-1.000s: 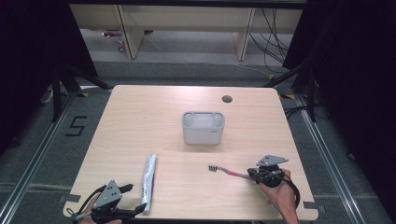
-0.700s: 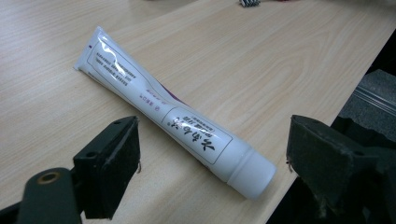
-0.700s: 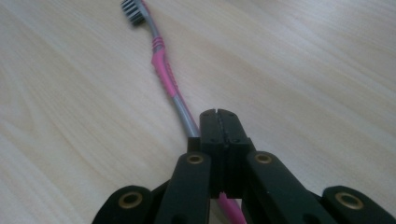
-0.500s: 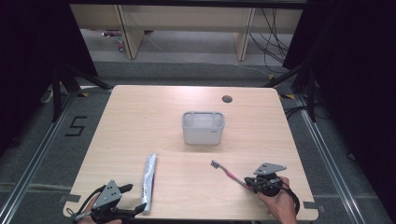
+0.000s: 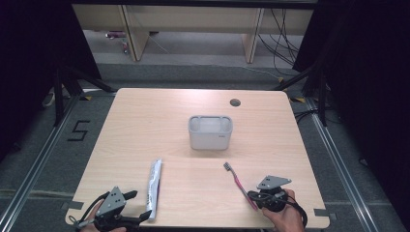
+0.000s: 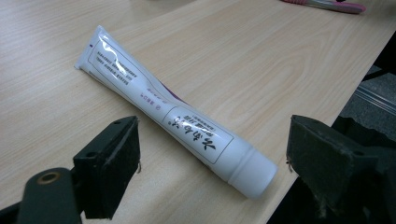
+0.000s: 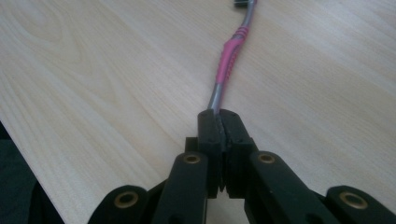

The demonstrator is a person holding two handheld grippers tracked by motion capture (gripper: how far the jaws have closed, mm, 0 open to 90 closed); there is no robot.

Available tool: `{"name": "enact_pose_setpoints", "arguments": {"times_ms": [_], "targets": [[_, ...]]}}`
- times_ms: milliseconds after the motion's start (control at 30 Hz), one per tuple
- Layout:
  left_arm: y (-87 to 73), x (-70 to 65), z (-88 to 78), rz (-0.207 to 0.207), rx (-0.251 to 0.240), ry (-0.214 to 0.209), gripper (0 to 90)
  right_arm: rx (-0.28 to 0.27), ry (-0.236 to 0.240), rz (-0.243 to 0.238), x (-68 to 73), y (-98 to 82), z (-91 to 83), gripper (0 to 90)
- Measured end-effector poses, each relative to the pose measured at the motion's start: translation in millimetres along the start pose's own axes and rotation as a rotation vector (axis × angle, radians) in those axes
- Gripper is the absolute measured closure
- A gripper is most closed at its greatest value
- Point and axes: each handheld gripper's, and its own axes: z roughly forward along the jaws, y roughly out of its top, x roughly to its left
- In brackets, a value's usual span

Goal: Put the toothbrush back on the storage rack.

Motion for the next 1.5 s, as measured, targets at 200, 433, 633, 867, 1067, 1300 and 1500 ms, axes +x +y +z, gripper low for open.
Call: {"name": "enact_pose_setpoints", "arguments": {"times_ms": [200,433,633,867,1067,1300,1500], "targets": [[-0.1,-0.3,0.5,-0.003,-0.005,0.004,17.2,0.005,0.010,-0.002,6.7,1.4,0.8,86.9],[-0.5,0.7,0.9,0.005,0.000,0.008,17.2,0.003,0.020,-0.012,10.6,3.6,3.1,84.3],[-0.5,0.4,1.1,-0.002,0.001,0.006,17.2,0.009,-0.022,-0.006,9.9,8.6,-1.7,75.0],[-0.5,0.8,1.2,-0.002,0.000,0.008,17.2,0.044,-0.055,0.006,6.5,20.0,-2.3,65.7],[-0.7,0.8,1.5,-0.005,0.000,0.008,17.2,0.094,-0.056,-0.005,3.9,31.7,-0.4,63.8],[-0.9,1.1,1.0,-0.003,0.001,0.010,17.2,0.147,-0.043,-0.009,0.6,47.0,7.3,62.8],[-1.0,0.5,1.6,-0.008,0.005,0.013,17.2,0.170,-0.052,-0.024,0.9,54.5,12.9,63.8]]}}
